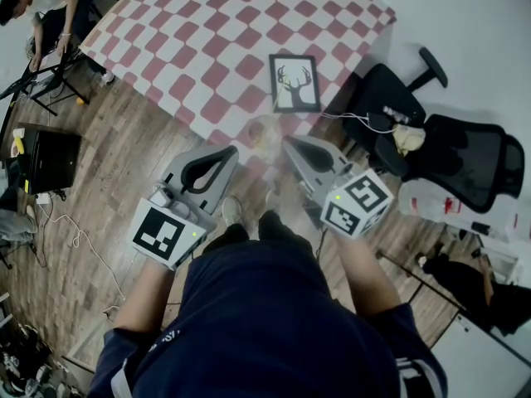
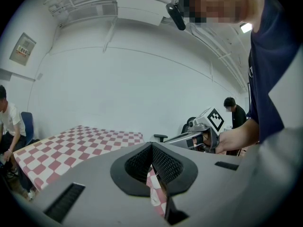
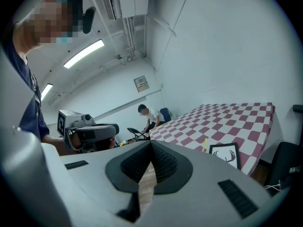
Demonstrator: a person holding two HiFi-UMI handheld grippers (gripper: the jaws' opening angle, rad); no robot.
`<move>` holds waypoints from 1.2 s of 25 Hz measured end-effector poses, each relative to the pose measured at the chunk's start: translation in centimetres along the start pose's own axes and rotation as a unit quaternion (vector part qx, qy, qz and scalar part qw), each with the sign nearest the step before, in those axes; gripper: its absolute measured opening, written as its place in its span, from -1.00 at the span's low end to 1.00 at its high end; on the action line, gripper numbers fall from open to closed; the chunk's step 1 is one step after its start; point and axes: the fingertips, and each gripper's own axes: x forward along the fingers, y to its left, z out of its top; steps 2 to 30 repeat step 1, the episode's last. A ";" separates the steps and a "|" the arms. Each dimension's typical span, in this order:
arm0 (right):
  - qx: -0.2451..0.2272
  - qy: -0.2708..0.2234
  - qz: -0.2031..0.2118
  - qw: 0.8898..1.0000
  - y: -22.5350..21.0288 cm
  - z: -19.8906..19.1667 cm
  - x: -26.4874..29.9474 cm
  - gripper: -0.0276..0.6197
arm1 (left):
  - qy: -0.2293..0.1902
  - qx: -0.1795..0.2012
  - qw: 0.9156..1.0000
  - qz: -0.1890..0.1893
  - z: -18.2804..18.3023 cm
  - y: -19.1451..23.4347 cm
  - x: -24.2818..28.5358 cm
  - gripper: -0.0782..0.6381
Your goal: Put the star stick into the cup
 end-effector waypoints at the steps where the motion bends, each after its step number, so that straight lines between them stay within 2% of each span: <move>1: 0.000 0.000 0.000 1.000 0.0 0.0 0.0 -0.87 | 0.000 0.001 1.000 0.000 0.0 0.0 0.1 -0.70; 30: 0.000 0.000 0.000 1.000 0.0 0.0 0.0 -0.87 | 0.000 0.001 1.000 0.000 0.0 0.0 0.1 -0.70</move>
